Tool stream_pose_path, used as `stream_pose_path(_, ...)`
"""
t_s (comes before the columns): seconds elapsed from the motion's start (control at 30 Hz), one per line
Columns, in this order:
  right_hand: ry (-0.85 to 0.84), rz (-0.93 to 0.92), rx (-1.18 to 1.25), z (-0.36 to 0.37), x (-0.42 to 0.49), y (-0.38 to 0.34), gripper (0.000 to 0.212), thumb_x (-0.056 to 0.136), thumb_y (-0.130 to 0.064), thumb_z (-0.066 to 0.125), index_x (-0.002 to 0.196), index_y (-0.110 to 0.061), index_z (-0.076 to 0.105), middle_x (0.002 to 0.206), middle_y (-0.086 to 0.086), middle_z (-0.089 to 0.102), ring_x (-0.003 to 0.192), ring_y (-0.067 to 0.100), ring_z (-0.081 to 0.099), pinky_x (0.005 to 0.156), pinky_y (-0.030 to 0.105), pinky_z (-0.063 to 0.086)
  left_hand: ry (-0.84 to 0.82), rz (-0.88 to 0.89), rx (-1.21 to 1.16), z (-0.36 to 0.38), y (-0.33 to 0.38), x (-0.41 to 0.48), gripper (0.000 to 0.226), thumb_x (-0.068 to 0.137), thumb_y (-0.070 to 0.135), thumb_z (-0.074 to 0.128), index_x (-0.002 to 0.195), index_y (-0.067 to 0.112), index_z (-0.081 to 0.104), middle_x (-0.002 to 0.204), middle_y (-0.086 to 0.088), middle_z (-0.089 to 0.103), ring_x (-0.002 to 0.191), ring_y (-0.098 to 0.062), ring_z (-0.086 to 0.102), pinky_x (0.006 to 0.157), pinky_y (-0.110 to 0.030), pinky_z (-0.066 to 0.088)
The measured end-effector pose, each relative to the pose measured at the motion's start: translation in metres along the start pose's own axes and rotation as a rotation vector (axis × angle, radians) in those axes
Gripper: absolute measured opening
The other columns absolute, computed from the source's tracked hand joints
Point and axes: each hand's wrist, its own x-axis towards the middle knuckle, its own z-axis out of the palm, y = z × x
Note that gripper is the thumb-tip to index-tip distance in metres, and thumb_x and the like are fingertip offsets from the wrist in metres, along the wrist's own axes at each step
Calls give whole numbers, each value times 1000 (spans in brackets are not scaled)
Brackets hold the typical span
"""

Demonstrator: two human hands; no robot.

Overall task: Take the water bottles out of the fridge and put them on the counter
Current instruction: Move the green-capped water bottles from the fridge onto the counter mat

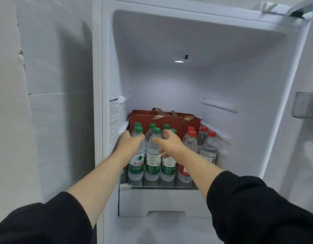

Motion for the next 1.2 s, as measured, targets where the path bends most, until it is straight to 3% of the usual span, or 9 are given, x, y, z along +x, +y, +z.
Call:
stream_pose_path(0.17,25,-9,-146,24,38,13,68,88,-27,68,146,-12,34,111,0,51,83,23,70,50,30,55,103,-84,267,22,-30,33,66,78,24,62,140,13,43,132,-14,58,113,-33,57,92,-45,51)
stream_pose_path(0.27,103,-49,-357,31,53,20,46,82,-31,71,120,-12,54,114,8,58,90,27,65,71,38,57,173,-18,366,33,-43,35,60,76,36,61,131,14,50,129,-14,55,91,-27,57,76,-39,51)
stream_pose_path(0.37,104,-63,-414,32,60,26,38,74,-35,76,100,-15,57,117,11,58,93,26,62,66,33,49,220,-10,427,35,-52,38,62,72,27,71,128,15,46,127,-16,41,66,-15,40,61,-29,37)
stream_pose_path(0.47,52,-65,-301,32,59,35,53,67,-38,80,105,-19,48,103,2,60,91,20,60,61,27,43,217,12,416,37,-54,36,61,72,18,76,122,10,42,124,-17,46,73,-19,49,52,-26,37)
stream_pose_path(0.63,-74,-130,-468,35,56,38,39,66,-35,71,96,-13,59,83,-2,63,78,19,63,55,25,45,179,62,375,32,-54,30,54,63,23,77,110,10,53,104,-10,66,88,-27,64,64,-31,49)
stream_pose_path(0.8,-31,-192,-422,32,33,39,28,62,-34,67,86,-21,58,81,-1,65,75,20,65,59,34,56,163,84,346,26,-46,5,52,54,49,70,95,18,64,85,1,69,73,-15,63,51,-24,39)
stream_pose_path(0.9,35,-150,-305,20,7,36,54,58,-39,79,104,-29,52,90,-13,62,81,10,61,59,26,50,143,119,280,18,-38,-18,55,45,51,71,92,24,60,80,9,66,74,-10,63,52,-23,40)
stream_pose_path(1.03,111,-174,-274,-9,-33,9,86,59,-43,82,135,-19,47,121,-6,63,106,17,60,79,30,52,112,182,379,-4,-1,-38,57,53,36,83,103,29,56,88,13,62,85,-16,62,65,-26,43)
stream_pose_path(1.2,209,-215,-67,-57,-102,-42,45,66,-33,84,100,-39,56,94,-21,64,82,-6,61,62,15,44,61,381,356,-33,57,-72,88,52,45,87,128,21,50,103,12,55,96,-16,55,77,-32,44)
